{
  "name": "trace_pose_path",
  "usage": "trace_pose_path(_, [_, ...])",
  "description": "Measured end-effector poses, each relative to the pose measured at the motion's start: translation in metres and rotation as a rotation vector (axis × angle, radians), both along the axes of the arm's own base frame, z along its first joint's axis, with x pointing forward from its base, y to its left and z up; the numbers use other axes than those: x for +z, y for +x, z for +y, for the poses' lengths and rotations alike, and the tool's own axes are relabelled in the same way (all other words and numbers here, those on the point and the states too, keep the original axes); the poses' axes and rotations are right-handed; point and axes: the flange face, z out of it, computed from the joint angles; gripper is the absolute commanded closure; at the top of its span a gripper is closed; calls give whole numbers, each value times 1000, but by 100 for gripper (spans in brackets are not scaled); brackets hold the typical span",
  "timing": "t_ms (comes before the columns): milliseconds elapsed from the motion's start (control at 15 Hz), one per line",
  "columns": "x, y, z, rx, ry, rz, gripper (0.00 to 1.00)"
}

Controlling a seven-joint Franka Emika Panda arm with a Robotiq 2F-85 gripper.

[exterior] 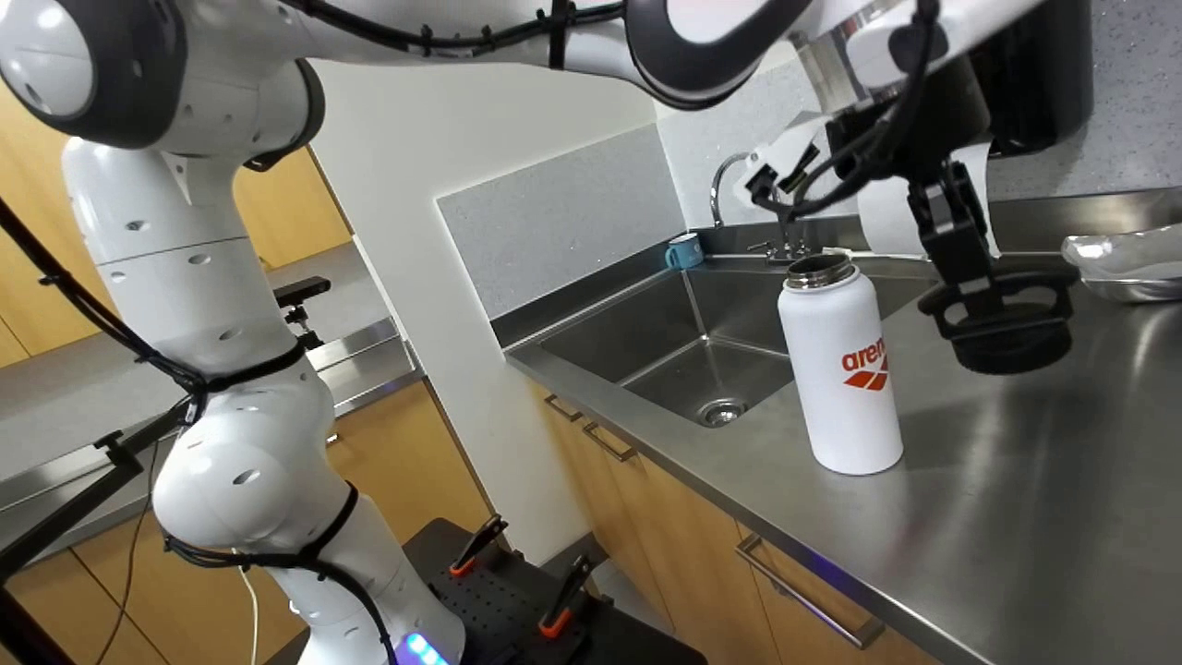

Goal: Remove the lid from the bottle

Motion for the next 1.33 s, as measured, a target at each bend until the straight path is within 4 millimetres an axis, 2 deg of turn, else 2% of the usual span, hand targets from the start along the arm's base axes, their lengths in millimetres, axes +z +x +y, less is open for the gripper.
trace_pose_path(267, [-46, -3, -14, 19, 72, 13, 95])
trace_pose_path(467, [-72, -7, -23, 36, 99, 37, 95])
trace_pose_path(1200, [-147, -1, -38, 89, 66, 134, 94])
trace_pose_path(1267, [-151, 0, -38, 90, 63, 138, 55])
trace_pose_path(1333, [-152, 1, -39, 91, 58, 139, 54])
